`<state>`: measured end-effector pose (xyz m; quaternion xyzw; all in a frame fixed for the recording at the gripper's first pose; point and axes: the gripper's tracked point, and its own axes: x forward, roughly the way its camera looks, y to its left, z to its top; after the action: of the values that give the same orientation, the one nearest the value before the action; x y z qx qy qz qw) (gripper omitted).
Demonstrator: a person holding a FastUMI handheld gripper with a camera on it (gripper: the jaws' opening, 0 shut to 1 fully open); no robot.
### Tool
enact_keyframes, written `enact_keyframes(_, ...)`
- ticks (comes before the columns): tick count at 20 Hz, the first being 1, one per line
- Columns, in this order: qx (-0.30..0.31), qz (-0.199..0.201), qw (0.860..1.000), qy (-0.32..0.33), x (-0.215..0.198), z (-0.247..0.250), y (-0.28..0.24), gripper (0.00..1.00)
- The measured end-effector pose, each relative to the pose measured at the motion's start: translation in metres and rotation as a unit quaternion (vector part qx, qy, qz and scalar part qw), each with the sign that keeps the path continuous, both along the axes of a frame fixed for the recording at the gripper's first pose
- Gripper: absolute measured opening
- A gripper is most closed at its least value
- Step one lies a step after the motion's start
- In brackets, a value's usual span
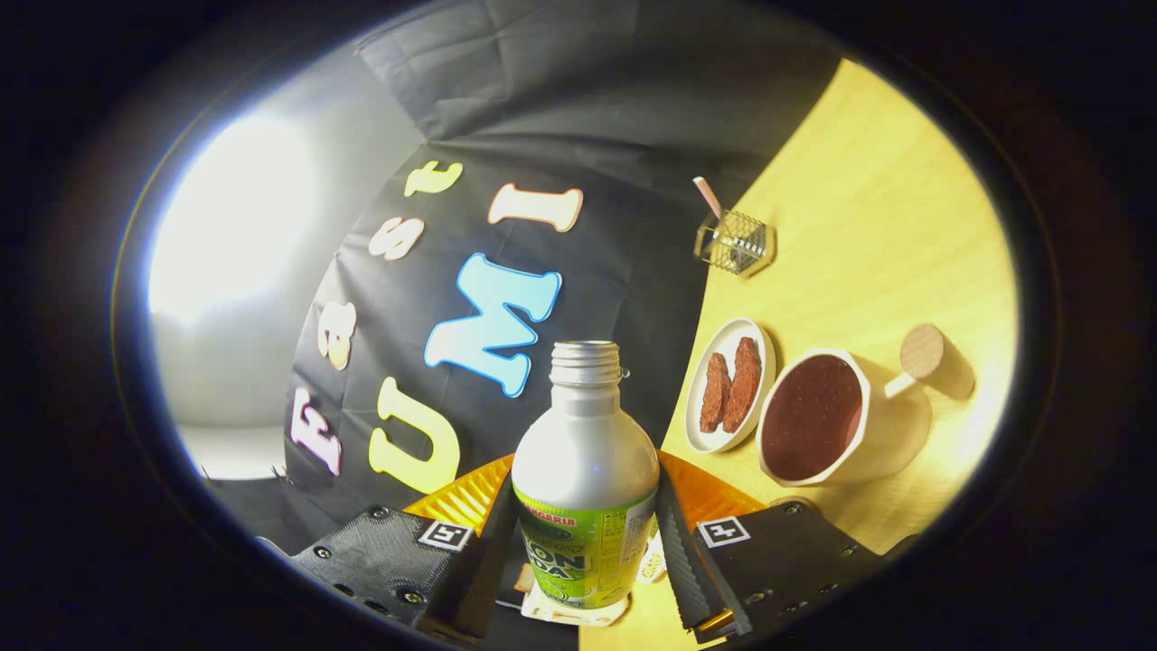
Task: Take the bottle from table, then pour the juice into the cup, finally place the bottle on the coaster
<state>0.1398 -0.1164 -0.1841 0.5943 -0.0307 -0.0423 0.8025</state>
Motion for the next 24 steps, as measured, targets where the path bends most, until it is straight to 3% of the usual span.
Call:
enact_keyframes(4,-0.079,0.023,0.997,-0.003,0.001,0.025,0.025,0.75)
enact_keyframes(10,-0.248,0.049,0.967,0.009,0.0,0.054,0.059,0.75)
enact_keyframes(13,-0.356,0.037,0.933,0.044,-0.003,0.053,0.058,0.75)
enact_keyframes(17,-0.434,0.043,0.899,0.048,-0.002,0.065,0.073,0.75)
enact_keyframes(20,-0.523,0.028,0.849,0.068,-0.003,0.061,0.071,0.75)
enact_keyframes(24,-0.57,0.054,0.816,0.072,0.008,0.038,0.089,0.75)
